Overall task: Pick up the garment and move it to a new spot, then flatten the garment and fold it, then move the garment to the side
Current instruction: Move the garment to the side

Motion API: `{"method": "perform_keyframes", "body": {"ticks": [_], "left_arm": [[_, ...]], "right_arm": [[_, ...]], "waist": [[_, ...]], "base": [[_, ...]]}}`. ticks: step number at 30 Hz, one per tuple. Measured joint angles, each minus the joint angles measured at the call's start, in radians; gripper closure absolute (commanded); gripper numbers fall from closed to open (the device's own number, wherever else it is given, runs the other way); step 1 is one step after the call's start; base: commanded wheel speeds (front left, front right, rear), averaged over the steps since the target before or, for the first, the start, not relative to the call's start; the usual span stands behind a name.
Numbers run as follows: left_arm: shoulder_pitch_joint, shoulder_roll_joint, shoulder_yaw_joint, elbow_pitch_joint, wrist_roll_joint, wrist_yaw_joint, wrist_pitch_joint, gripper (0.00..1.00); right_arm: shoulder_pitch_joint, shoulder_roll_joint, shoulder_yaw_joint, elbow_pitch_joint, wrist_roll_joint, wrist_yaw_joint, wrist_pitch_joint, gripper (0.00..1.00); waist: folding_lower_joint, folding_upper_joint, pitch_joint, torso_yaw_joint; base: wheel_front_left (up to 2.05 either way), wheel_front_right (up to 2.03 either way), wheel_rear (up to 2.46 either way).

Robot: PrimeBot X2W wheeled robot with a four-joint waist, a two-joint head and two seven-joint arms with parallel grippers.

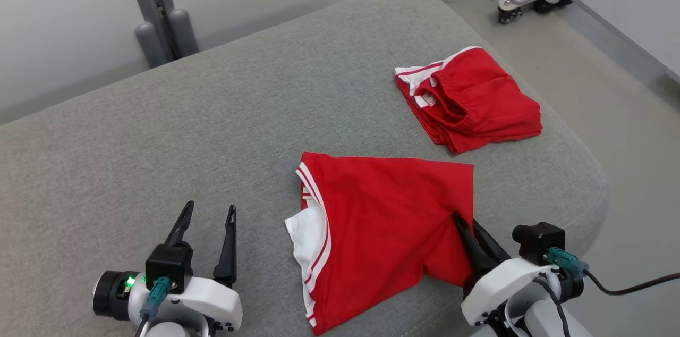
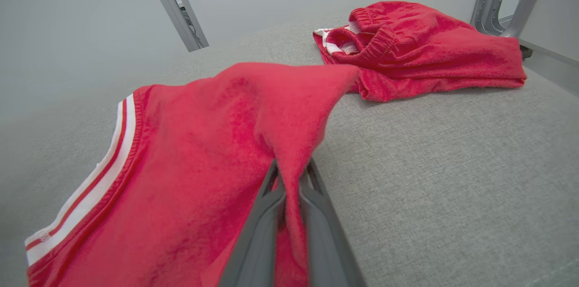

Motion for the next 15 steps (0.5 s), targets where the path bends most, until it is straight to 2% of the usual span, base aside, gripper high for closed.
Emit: {"method": "perform_keyframes", "body": {"ticks": [8, 15], "left_arm": [[-0.017, 0.0, 0.0, 0.001, 0.01, -0.007, 0.0, 0.0], [-0.028, 0.006, 0.005, -0.003, 0.021, -0.008, 0.0, 0.0]], "right_arm": [[-0.015, 0.0, -0.017, -0.03, -0.012, 0.0, 0.0, 1.0], [-0.155, 0.001, -0.095, -0.003, -0.142, 0.0, 0.0, 1.0]], "waist": [[0.0, 0.0, 0.038, -0.025], [0.0, 0.0, 0.068, 0.025]], "base": [[0.0, 0.0, 0.0], [0.0, 0.0, 0.0]]}}
